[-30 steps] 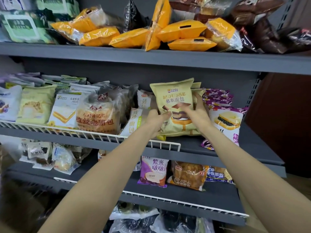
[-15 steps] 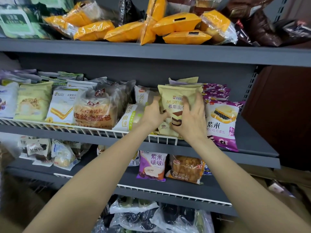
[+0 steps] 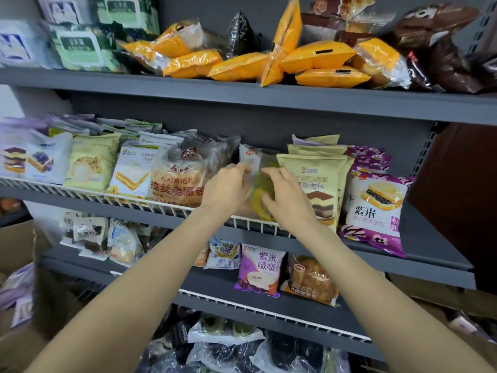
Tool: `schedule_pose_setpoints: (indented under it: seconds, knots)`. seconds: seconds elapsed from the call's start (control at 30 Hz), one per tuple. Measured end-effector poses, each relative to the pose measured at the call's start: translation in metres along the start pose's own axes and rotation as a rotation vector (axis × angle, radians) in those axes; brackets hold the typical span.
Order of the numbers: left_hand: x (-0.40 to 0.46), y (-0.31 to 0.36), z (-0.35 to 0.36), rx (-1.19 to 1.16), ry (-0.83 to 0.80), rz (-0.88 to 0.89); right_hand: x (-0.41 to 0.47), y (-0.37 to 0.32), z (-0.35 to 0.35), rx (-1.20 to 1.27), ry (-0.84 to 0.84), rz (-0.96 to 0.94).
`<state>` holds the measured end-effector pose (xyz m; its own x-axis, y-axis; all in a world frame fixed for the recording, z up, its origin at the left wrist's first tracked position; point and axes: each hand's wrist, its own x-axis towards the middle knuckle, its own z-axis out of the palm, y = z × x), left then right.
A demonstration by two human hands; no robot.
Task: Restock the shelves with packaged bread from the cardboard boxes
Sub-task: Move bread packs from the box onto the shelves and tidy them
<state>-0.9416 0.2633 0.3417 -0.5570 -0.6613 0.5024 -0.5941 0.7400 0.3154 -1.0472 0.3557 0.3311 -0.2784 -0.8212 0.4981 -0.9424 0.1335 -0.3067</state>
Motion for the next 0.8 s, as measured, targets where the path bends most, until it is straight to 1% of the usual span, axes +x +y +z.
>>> schedule_pose_setpoints:
  seconds: [0.1, 0.2, 0.3, 0.4, 0.5, 0.63, 0.7, 0.8]
  knots:
    - [-0.013, -0.047, -0.024, 0.115, 0.086, -0.021, 0.017, -0.046, 0.023, 0.083, -0.044, -0.04]
    - [-0.032, -0.11, -0.052, 0.148, 0.137, -0.083, 0.032, -0.105, 0.058, 0.189, -0.083, -0.107]
    - [-0.057, -0.187, -0.081, 0.164, 0.155, -0.197, 0.048, -0.173, 0.105, 0.261, -0.125, -0.178]
    - [-0.087, -0.274, -0.11, 0.161, 0.16, -0.331, 0.06, -0.247, 0.164, 0.302, -0.233, -0.224]
    - [-0.119, -0.367, -0.132, 0.131, 0.136, -0.49, 0.069, -0.319, 0.234, 0.349, -0.336, -0.243]
    - [-0.16, -0.484, -0.138, 0.132, 0.09, -0.685, 0.077, -0.399, 0.338, 0.417, -0.496, -0.211]
    - [-0.174, -0.539, -0.131, 0.101, 0.039, -0.787, 0.084, -0.431, 0.393, 0.425, -0.587, -0.17]
    - [-0.187, -0.619, -0.11, 0.018, -0.078, -0.954, 0.097, -0.471, 0.474, 0.44, -0.73, -0.091]
